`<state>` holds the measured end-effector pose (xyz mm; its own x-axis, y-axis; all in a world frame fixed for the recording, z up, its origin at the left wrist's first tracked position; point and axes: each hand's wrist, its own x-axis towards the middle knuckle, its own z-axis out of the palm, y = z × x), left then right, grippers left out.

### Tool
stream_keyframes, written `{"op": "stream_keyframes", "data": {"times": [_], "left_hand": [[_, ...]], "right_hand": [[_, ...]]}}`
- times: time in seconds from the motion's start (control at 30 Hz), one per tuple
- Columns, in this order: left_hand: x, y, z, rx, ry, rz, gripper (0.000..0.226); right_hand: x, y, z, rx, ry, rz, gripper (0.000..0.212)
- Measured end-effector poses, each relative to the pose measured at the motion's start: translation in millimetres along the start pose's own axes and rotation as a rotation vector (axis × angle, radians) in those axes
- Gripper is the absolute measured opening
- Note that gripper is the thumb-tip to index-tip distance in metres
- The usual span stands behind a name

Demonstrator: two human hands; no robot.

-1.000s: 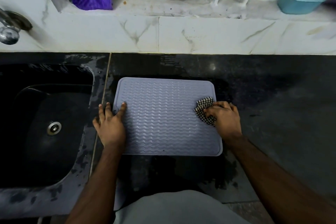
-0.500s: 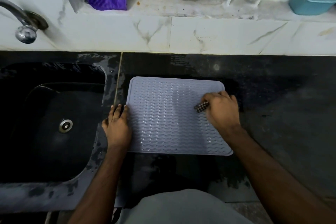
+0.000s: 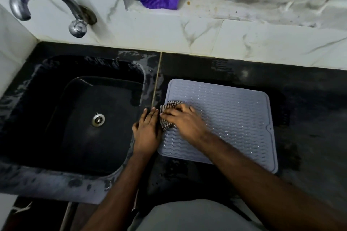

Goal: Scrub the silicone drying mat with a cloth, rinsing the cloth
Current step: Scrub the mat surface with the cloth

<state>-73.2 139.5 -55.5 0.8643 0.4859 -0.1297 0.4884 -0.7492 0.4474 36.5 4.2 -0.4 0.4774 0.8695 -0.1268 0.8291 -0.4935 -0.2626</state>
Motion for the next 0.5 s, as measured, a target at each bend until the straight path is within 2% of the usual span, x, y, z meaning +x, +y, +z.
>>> {"op": "stream_keyframes", "data": {"times": [0.07, 0.13, 0.27, 0.5], "left_hand": [[1, 1, -1, -0.006, 0.000, 0.004, 0.059], [2, 3, -2, -0.008, -0.002, 0.008, 0.060], [1, 8, -3, 0.022, 0.010, -0.009, 0.063], [1, 21, -3, 0.139, 0.051, 0.022, 0.056]], "right_hand": [[-2, 1, 10, -0.040, -0.101, -0.008, 0.064], [-5, 2, 15, -0.058, -0.122, 0.010, 0.061], [-6, -4, 15, -0.140, -0.064, 0.013, 0.052], [-21, -5, 21, -0.126, -0.002, 0.096, 0.052]]}}
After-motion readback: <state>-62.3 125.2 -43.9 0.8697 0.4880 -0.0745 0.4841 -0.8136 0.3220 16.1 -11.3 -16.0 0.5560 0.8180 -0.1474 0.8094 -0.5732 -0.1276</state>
